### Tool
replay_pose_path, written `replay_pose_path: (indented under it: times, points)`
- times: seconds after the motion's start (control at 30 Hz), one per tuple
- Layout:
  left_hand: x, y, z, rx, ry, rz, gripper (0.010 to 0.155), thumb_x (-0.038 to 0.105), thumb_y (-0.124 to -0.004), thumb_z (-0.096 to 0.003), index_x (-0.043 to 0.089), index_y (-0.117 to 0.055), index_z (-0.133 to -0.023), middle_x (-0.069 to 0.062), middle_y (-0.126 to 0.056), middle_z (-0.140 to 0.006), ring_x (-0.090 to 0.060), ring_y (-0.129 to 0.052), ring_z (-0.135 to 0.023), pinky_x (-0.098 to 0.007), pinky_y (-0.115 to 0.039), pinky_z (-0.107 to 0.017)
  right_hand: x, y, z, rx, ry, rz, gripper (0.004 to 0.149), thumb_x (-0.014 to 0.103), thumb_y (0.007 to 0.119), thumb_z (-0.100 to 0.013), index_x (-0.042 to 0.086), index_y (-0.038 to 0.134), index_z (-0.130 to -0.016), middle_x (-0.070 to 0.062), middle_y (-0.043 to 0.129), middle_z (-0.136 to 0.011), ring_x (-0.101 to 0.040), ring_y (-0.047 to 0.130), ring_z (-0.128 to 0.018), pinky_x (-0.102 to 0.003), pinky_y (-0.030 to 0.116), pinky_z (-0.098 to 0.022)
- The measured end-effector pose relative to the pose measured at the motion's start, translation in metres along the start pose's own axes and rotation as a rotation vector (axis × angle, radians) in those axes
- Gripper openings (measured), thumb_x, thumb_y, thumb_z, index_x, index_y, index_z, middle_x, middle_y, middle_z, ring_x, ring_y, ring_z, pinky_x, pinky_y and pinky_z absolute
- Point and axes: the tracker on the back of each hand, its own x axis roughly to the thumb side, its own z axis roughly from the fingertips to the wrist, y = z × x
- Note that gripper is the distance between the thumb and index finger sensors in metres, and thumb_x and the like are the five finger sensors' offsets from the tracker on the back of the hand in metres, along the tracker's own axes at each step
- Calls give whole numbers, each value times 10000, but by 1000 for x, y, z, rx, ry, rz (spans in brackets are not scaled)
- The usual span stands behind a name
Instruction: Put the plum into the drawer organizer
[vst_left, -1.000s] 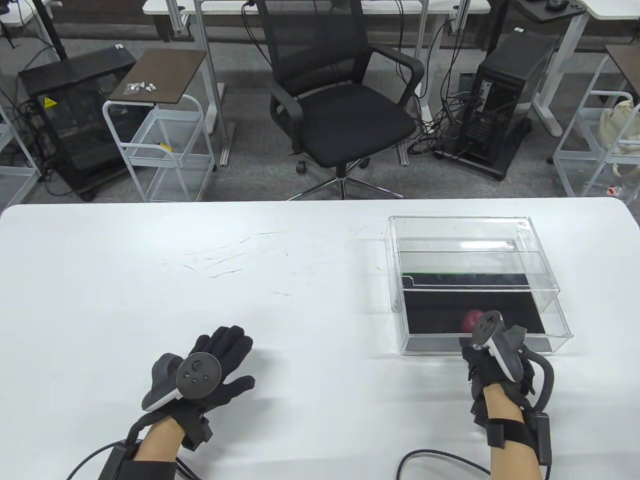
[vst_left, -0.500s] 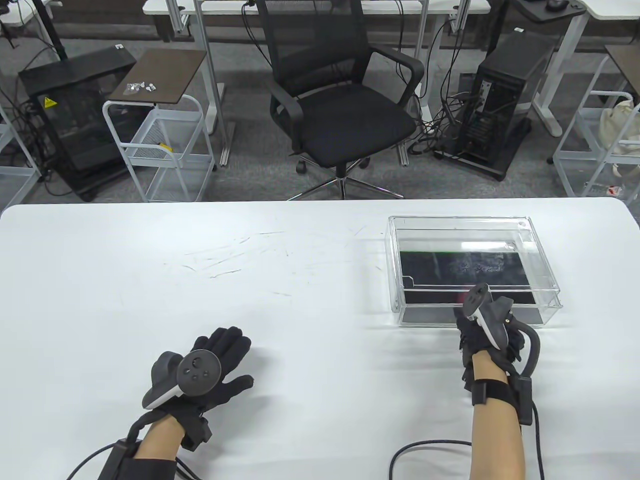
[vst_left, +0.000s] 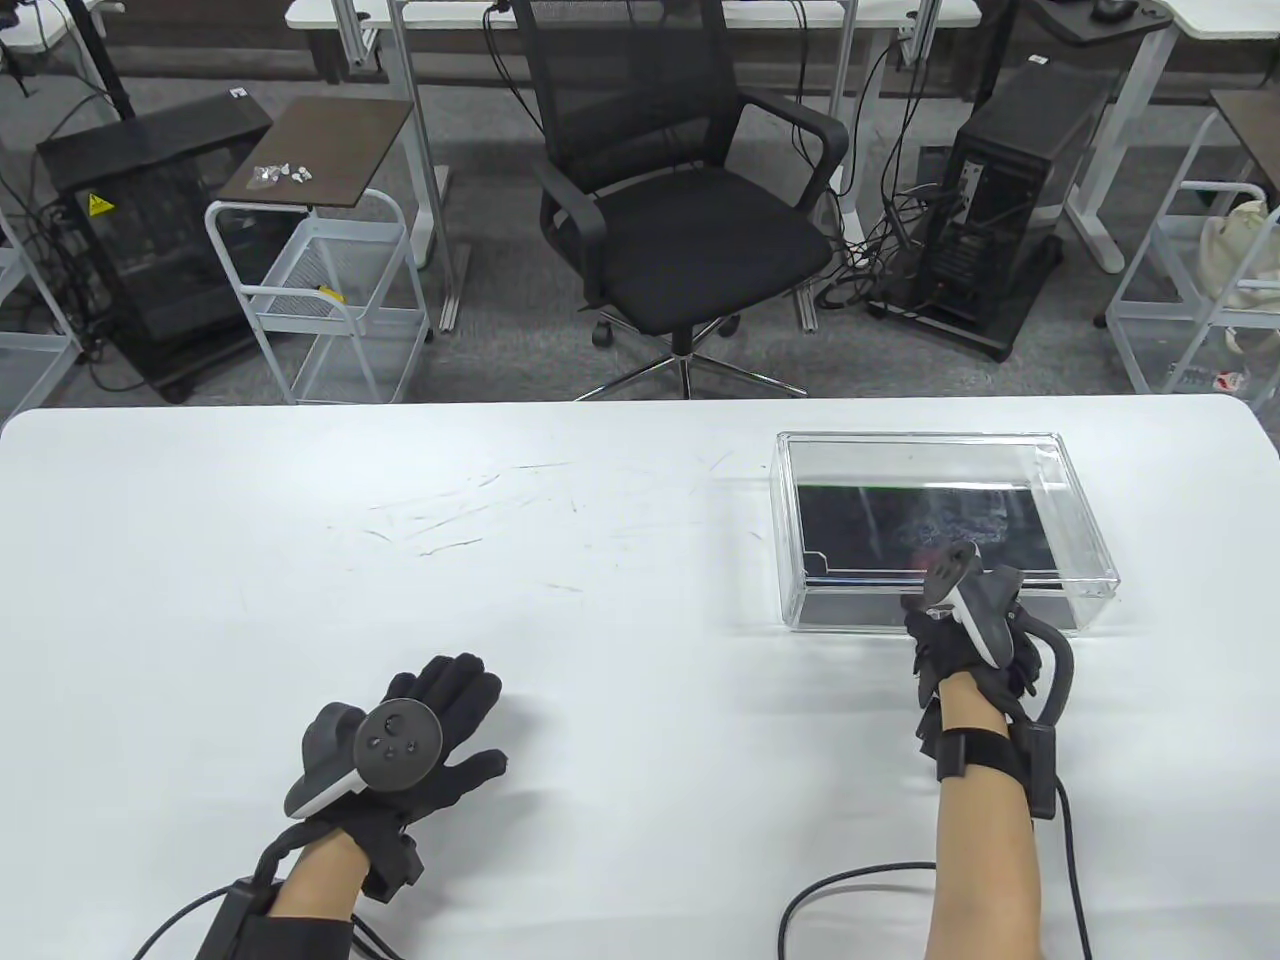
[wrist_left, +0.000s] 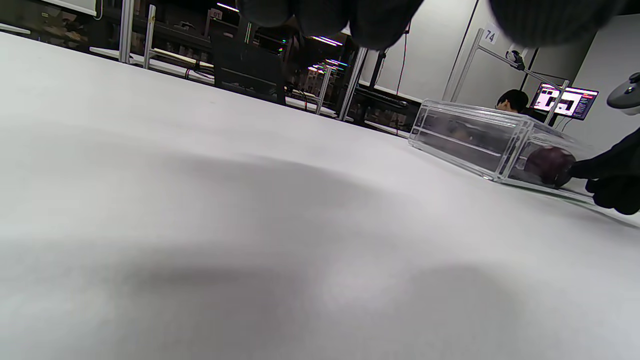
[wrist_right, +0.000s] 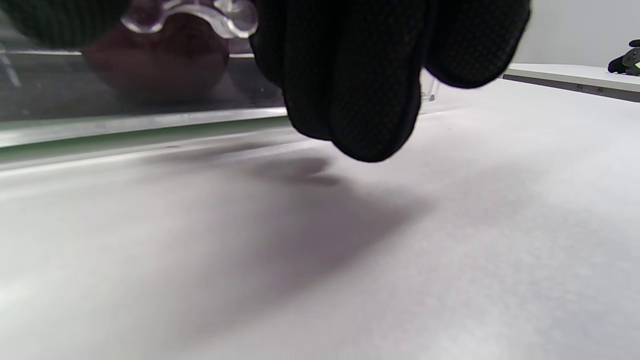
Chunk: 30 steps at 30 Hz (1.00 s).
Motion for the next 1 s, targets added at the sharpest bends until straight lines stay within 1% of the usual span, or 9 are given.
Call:
replay_pose_path:
  times: [0.17, 0.27, 0.33, 0.37, 0.4, 0.57, 0.73, 0.83, 1.0]
  points:
    - [0, -1, 0, 2, -7, -1, 779, 616, -724, -414, 268, -581, -1095, -18, -499, -1241, -298, -495, -1149, -532, -376, -841, 8, -18, 37, -50, -71, 39, 818, 638, 704, -347, 24, 733, -887, -184, 948, -775, -313, 1008, -579, -544, 757, -522]
    - [0, -2, 0, 1, -11, -1, 780, 616, -724, -414, 268, -576, -1096, -16, -497, -1241, -297, -495, -1150, -530, -379, -840, 29, -26, 86, -189, -324, -4, 812, 640, 700, -343, 57, 710, -908, -167, 928, -811, -317, 989, -621, -546, 738, -550]
    - [-1, -3, -1, -7, -7, 2, 784, 616, -724, -414, 266, -567, -1098, -18, -491, -1241, -296, -496, -1149, -529, -381, -840, 39, -24, 115, -233, -518, -18, 827, 641, 690, -348, 124, 599, -987, -149, 792, -972, -365, 862, -812, -565, 692, -600]
    - [-1, -3, -1, -8, -6, 2, 786, 616, -723, -415, 265, -563, -1099, -18, -488, -1241, -297, -494, -1148, -529, -381, -840, 44, -21, 131, -247, -611, -17, 833, 644, 682, -345, 187, 520, -1023, -135, 661, -1071, -395, 742, -921, -553, 688, -617]
    - [-1, -3, -1, -9, -7, 0, 785, 617, -722, -415, 265, -563, -1099, -18, -487, -1242, -298, -493, -1148, -529, -382, -839, 48, -15, 149, -254, -713, -8, 829, 644, 676, -346, 216, 490, -1031, -121, 586, -1107, -378, 701, -954, -544, 676, -636]
    - [3, -5, -1, -14, -27, -19, 788, 620, -720, -415, 262, -562, -1099, -19, -487, -1241, -297, -496, -1147, -528, -386, -838, 55, 16, 201, -320, -1028, 89, 840, 644, 656, -340, 270, 385, -1042, -61, 416, -1163, -385, 418, -1077, -587, 492, -738]
    - [4, -6, 0, -21, -30, -24, 792, 621, -721, -415, 255, -561, -1100, -46, -484, -1239, -301, -495, -1146, -528, -391, -837, 55, 39, 214, -321, -1145, 179, 837, 641, 652, -335, 261, 397, -1036, -67, 438, -1154, -390, 414, -1065, -575, 473, -742]
    - [4, -6, 0, -21, -29, -22, 792, 620, -721, -414, 256, -562, -1099, -48, -483, -1239, -301, -494, -1146, -526, -391, -837, 56, 50, 213, -263, -1151, 196, 834, 638, 654, -334, 257, 405, -1033, -71, 450, -1148, -390, 425, -1060, -561, 470, -746]
    - [5, -7, -1, -26, -30, -25, 793, 621, -720, -415, 255, -561, -1100, -47, -483, -1239, -301, -494, -1146, -526, -390, -838, 58, 53, 212, -245, -1155, 200, 823, 634, 655, -335, 256, 422, -1029, -73, 469, -1142, -391, 445, -1052, -556, 483, -740]
